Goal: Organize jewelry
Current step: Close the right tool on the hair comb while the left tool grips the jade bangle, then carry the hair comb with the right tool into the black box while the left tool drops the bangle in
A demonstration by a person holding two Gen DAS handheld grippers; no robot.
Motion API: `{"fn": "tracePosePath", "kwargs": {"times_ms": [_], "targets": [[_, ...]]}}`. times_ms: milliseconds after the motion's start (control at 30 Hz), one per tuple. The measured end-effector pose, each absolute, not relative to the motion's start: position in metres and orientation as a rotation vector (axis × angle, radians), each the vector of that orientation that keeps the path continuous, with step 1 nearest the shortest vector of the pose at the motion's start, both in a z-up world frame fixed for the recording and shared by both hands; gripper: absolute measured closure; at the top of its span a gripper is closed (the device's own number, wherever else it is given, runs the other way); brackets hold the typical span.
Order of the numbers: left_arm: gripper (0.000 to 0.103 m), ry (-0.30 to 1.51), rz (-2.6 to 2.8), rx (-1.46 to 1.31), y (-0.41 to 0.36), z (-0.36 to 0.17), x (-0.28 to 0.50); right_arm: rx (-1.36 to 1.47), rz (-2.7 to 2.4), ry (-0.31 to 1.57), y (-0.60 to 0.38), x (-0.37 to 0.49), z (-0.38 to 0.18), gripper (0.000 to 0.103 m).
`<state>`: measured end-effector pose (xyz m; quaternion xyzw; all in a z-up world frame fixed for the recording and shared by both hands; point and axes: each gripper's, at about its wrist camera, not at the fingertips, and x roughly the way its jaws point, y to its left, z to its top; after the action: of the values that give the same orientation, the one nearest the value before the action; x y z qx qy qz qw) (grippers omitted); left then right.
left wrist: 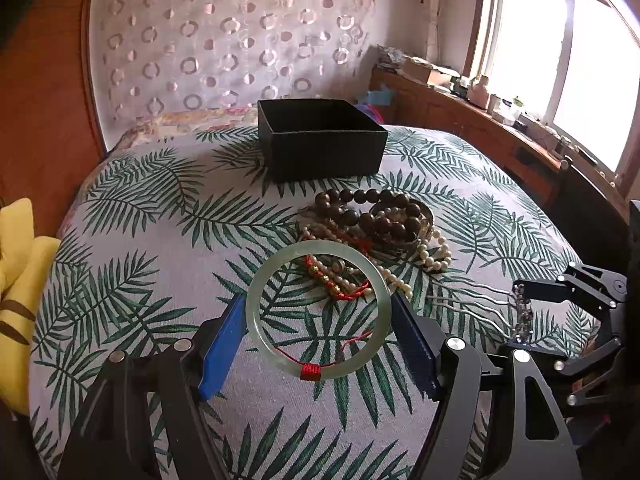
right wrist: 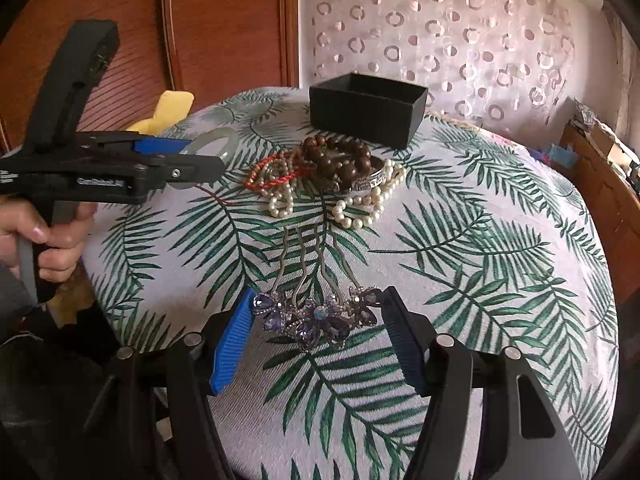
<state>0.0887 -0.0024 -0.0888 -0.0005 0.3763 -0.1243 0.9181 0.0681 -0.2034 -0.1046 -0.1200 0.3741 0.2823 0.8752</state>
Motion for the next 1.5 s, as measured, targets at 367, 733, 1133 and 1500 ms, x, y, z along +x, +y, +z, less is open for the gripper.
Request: {"fn": "tracePosePath", "kwargs": {"times_ms": [367,733,1133,1500], "targets": [[0.034,0.742,-0.248,0.011,-0.002,-0.073,0.096,-0.230,0.605,0.686,-0.210,0.069,-0.076,0.036],[0.034,0.717,-0.250,0.023,-0.008,-0.058,0.112,-0.218,0.588,0.617,-0.214,0.082,-0.054,0.036],[0.034,0.667,-0.220,0.041,-0.010,-0.030,0.168,-0.225,0.550,0.513,-0.214,0.138,-0.017,0.036],[0.034,0.663,-0.239,0.040,-0.014,-0.027,0.232,-0.224,0.577,0.455,-0.206,0.214,0.005,0.036]]}}
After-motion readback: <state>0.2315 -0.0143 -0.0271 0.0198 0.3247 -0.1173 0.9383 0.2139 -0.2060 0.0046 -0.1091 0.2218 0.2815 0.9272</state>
